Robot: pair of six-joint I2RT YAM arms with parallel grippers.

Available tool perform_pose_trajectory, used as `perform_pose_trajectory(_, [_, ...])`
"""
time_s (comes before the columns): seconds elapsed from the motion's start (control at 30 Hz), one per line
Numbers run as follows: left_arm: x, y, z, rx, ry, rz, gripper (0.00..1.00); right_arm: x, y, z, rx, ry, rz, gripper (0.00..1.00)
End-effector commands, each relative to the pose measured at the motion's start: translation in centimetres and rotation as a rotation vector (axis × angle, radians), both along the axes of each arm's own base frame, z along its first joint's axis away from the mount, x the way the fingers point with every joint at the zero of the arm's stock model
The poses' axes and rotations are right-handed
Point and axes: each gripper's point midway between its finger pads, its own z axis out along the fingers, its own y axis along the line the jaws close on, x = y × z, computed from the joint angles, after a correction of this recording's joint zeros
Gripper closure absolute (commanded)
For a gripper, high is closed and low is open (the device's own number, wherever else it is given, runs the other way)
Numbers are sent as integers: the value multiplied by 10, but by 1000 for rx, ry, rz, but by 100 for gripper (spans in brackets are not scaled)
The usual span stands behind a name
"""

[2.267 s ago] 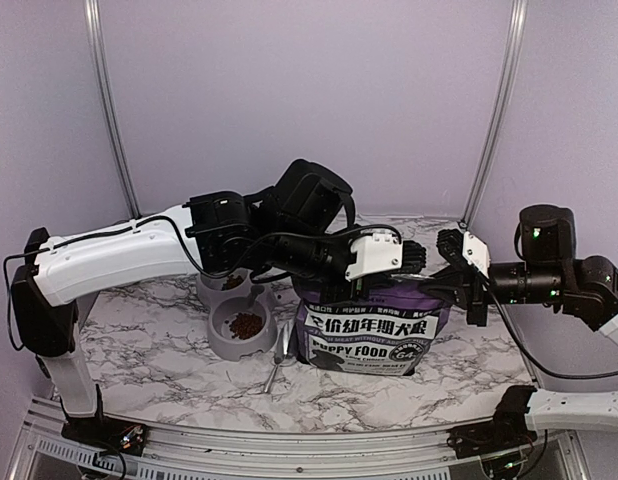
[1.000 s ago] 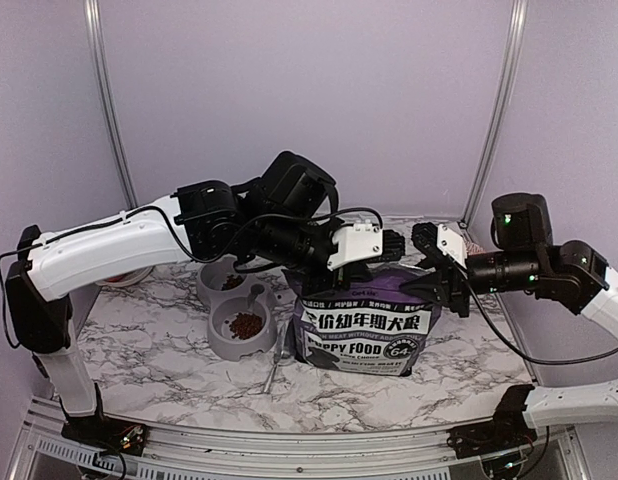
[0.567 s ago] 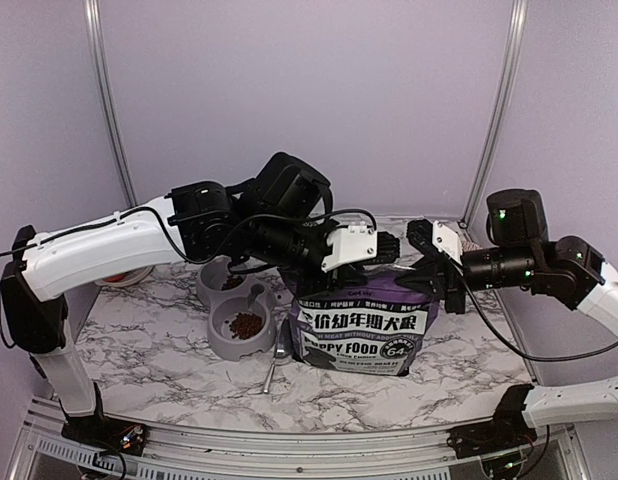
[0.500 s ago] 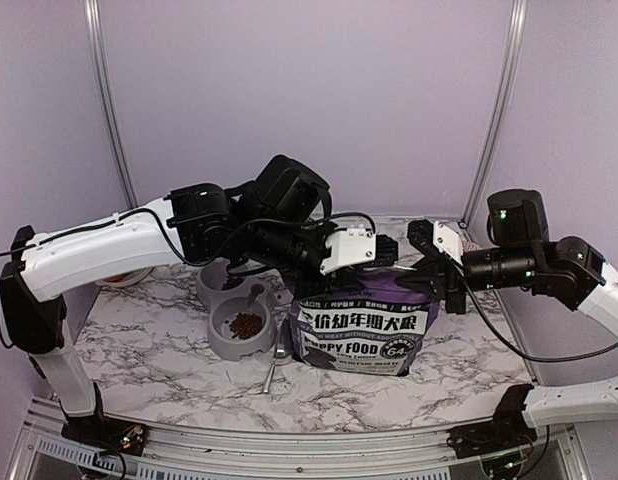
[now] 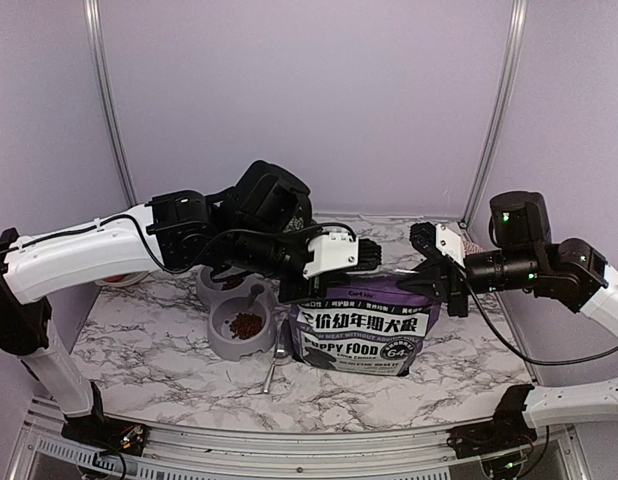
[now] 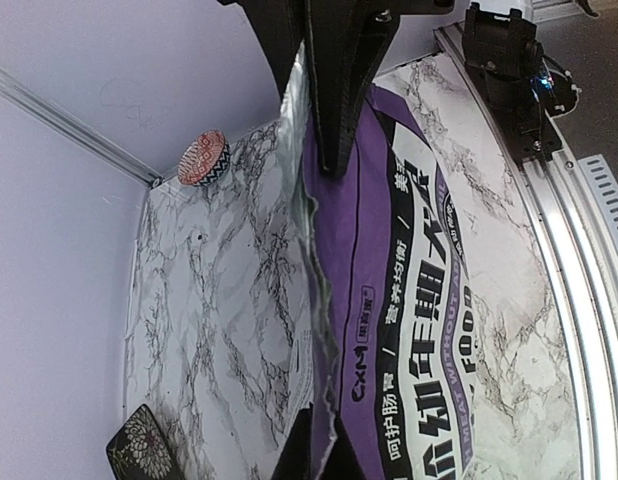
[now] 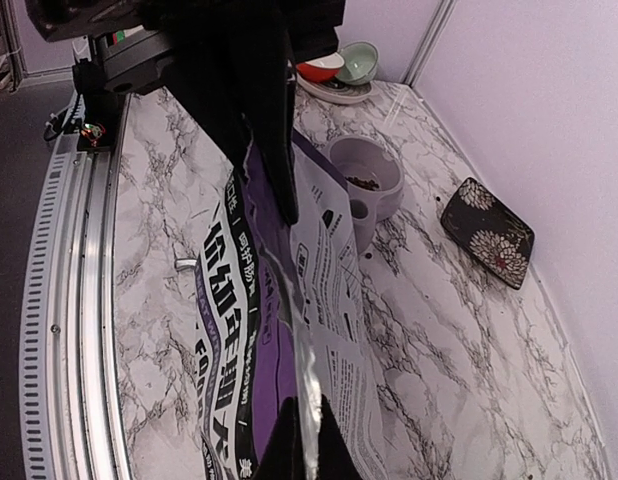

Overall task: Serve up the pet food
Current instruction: Press the seal on the pet food bag.

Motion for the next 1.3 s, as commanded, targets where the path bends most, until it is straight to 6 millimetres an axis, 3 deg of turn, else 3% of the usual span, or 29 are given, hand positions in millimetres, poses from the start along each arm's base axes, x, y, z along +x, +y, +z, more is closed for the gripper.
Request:
perform_pose_trajectory(0.0, [14,22,7,13,-35,67,100,-9,-4,20,48,-26,14,100])
perform_pose_trajectory(0.03, [14,23,7,12,-34,71,100,-10,-5,20,48,-25,13,100])
perform_pose_trajectory(0.1, [15,26,8,12,-36,78,88,-10,-5,20,46,-26,11,100])
perform_pose_trajectory(0.17, [16,29,8,13,-41,84,82,-10,-6,19,46,-27,10,100])
perform_pose_trajectory(0.23, [17,32,10,10,-46,93,82,-10,-6,19,47,-29,9,100])
perform_pose_trajectory(0.33, [18,36,12,8,-50,100,100,-10,-7,20,49,-32,9,100])
perform_pose_trajectory(0.53, [22,43,14,8,-56,119,100,-11,-7,19,48,-31,7,100])
perform_pose_trajectory(0.6, [23,45,12,13,-60,123,85,-11,-8,19,49,-32,7,100])
perform_pose_trajectory(0.67, [24,48,11,18,-62,128,80,-11,-9,19,50,-33,4,100])
perform_pose_trajectory(0.83, [24,58,11,20,-66,133,100,-13,-10,20,55,-35,3,100])
perform_pose_trajectory(1.17, [22,62,14,5,-56,126,100,-12,-8,20,56,-33,5,100])
perform_pose_trajectory(1.27, [23,63,13,11,-59,135,84,-11,-7,19,50,-29,8,98])
